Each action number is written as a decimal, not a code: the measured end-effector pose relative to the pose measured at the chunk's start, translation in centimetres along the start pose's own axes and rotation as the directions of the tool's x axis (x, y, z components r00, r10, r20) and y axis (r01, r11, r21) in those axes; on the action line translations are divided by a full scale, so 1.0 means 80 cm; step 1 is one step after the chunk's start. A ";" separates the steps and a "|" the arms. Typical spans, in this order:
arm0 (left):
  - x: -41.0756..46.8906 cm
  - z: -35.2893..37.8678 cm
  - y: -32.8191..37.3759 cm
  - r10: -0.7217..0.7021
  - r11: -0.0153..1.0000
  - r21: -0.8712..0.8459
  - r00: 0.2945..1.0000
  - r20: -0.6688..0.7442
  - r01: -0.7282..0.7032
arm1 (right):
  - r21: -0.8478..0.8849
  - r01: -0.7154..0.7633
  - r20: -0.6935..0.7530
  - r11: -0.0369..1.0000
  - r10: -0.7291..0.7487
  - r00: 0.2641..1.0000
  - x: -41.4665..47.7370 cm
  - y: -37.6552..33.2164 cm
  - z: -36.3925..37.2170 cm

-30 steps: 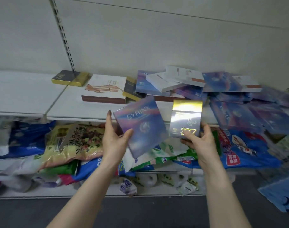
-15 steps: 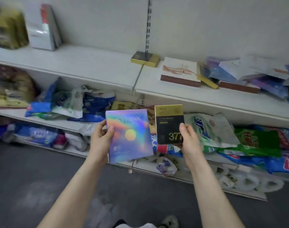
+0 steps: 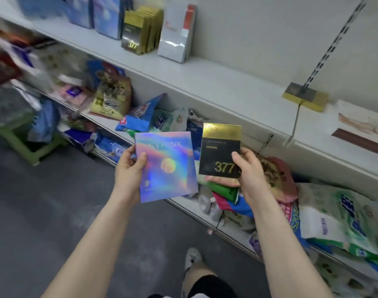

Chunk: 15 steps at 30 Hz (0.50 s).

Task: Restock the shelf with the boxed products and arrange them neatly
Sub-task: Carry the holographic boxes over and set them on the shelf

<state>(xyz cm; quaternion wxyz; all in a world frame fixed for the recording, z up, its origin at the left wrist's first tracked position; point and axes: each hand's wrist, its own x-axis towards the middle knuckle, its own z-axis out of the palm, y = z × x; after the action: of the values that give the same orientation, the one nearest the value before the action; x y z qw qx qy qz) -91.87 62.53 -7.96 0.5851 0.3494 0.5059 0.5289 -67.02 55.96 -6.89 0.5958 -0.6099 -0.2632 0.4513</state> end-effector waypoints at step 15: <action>0.295 -0.004 0.164 0.320 0.939 -0.085 0.936 -0.146 -0.334 | -0.073 0.342 0.210 0.937 -0.321 0.924 0.271 -0.151 0.225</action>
<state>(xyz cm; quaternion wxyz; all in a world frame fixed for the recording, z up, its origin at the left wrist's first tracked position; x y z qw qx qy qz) -97.39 88.06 -0.88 0.4726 0.3613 0.4482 0.6672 -70.15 85.22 1.79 0.6010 -0.5407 -0.4438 0.3867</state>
